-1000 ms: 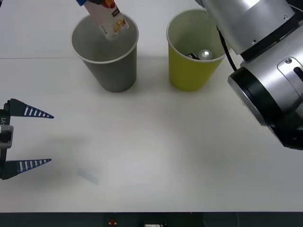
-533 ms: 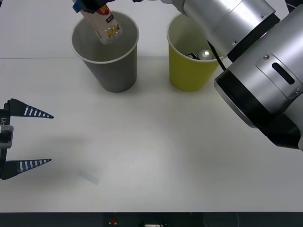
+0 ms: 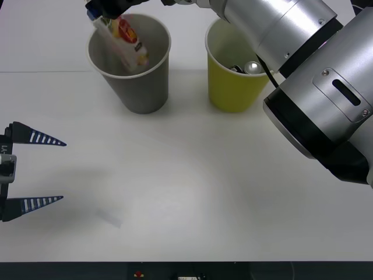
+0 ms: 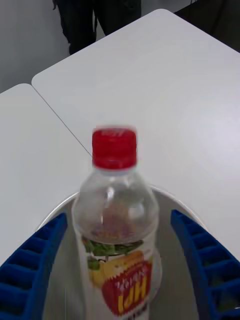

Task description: Put the can into the green bin and the plastic bottle into the gray bin

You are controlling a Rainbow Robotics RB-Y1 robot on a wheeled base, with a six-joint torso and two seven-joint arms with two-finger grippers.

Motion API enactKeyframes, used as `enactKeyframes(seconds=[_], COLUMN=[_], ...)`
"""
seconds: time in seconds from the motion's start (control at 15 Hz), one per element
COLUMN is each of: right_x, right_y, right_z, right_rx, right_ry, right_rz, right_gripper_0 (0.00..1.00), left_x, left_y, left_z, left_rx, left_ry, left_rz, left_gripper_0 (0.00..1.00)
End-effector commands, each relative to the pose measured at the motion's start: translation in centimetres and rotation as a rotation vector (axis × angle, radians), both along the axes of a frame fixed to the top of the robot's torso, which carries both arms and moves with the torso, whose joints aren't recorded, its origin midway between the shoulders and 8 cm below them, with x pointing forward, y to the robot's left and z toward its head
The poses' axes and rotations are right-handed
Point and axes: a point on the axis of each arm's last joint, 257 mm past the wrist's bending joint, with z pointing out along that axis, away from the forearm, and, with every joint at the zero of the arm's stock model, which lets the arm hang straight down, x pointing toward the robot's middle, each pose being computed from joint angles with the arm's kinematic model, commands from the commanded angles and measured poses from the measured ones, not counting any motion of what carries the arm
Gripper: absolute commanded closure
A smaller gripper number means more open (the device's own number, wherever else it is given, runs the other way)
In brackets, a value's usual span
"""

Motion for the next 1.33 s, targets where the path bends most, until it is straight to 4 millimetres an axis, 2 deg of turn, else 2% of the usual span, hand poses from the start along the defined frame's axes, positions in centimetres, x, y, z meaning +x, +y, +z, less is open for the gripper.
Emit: enactKeyframes(seconds=[0.07, 0.47, 0.73, 1.0, 1.33], right_x=[0.0, 0.0, -1.3, -3.6, -8.7], right_y=[0.0, 0.0, -0.4, -2.5, -5.8], right_z=[0.0, 0.1, 2.5, 3.7, 4.4], right_rx=[0.000, 0.005, 0.016, 0.086, 0.130], right_ry=[0.000, 0.001, 0.005, -0.045, -0.100], right_rz=[0.000, 0.000, 0.036, 0.106, 0.169], right_gripper_0=[0.00, 0.00, 0.00, 0.00, 0.00], left_x=[0.0, 0.0, 0.0, 0.0, 0.0], left_y=[0.0, 0.0, 0.0, 0.0, 0.0], left_z=[0.0, 0.0, 0.0, 0.0, 0.0], left_rx=[0.000, 0.000, 0.000, 0.000, 0.000], left_ry=[0.000, 0.000, 0.000, 0.000, 0.000], left_rz=[0.000, 0.000, 0.000, 0.000, 0.000], left_gripper_0=[0.00, 0.00, 0.00, 0.00, 0.00])
